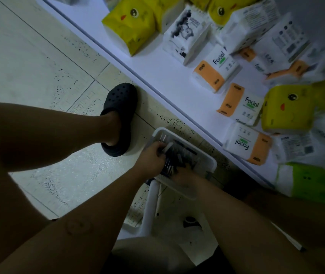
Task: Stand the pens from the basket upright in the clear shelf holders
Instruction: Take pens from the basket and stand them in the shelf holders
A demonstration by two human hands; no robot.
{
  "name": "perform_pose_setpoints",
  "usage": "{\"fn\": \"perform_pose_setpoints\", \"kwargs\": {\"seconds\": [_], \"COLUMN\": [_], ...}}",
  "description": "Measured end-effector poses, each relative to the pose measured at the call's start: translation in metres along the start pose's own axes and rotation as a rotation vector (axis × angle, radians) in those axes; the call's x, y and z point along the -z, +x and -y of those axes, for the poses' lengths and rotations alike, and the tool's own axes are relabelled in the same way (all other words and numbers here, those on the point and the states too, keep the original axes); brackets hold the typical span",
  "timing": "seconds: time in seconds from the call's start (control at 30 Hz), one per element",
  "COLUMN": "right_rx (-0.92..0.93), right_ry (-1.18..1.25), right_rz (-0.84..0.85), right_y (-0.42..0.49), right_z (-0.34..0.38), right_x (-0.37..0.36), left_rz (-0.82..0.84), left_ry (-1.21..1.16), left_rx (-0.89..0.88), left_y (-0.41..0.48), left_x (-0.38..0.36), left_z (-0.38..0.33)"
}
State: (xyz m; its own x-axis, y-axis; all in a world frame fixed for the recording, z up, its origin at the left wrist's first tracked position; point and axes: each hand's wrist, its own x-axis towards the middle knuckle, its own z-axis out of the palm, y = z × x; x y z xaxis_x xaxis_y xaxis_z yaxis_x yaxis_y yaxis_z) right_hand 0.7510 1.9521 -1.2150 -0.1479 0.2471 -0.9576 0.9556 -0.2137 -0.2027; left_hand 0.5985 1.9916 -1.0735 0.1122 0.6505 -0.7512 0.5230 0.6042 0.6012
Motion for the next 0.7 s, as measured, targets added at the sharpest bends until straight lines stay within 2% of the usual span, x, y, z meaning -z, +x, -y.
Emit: {"fn": "perform_pose_setpoints", "kwargs": {"seconds": [0.13,0.23,0.3,0.47,0.63,0.7], "right_rx": [-0.069,-0.132,-0.105,-0.089,0.027,0.043], "right_ry": [-0.009,0.135,0.186,0.410,0.561,0.610], "right_rz": [0.038,0.011,-0.067,-0.449,-0.485,-0.549], "right_y": [0.002,-0.004,-0.012,-0.035,-0.073,-0.089], "right_z": [0.009,0.014,0.010,0.011,0.015,0.015], "right_x": [0.000,0.010,0.013,0.025,0.045,0.047], "left_rz": [0.005,-0.016,-0.050,-0.032,-0.036,-0.045], "left_ry": [0.029,0.019,-0.011,0.005,0.076,0.094], "left_rx": [0.012,0.035,0.035,0.037,-0.015,-0.038], "left_y": [-0.003,-0.003,-0.002,0.001,-0.004,-0.011], "left_x": [0.008,0.013,0.014,0.009,-0.001,-0.003], "left_z": [0.000,0.004,0.007,0.005,-0.009,-0.017]}}
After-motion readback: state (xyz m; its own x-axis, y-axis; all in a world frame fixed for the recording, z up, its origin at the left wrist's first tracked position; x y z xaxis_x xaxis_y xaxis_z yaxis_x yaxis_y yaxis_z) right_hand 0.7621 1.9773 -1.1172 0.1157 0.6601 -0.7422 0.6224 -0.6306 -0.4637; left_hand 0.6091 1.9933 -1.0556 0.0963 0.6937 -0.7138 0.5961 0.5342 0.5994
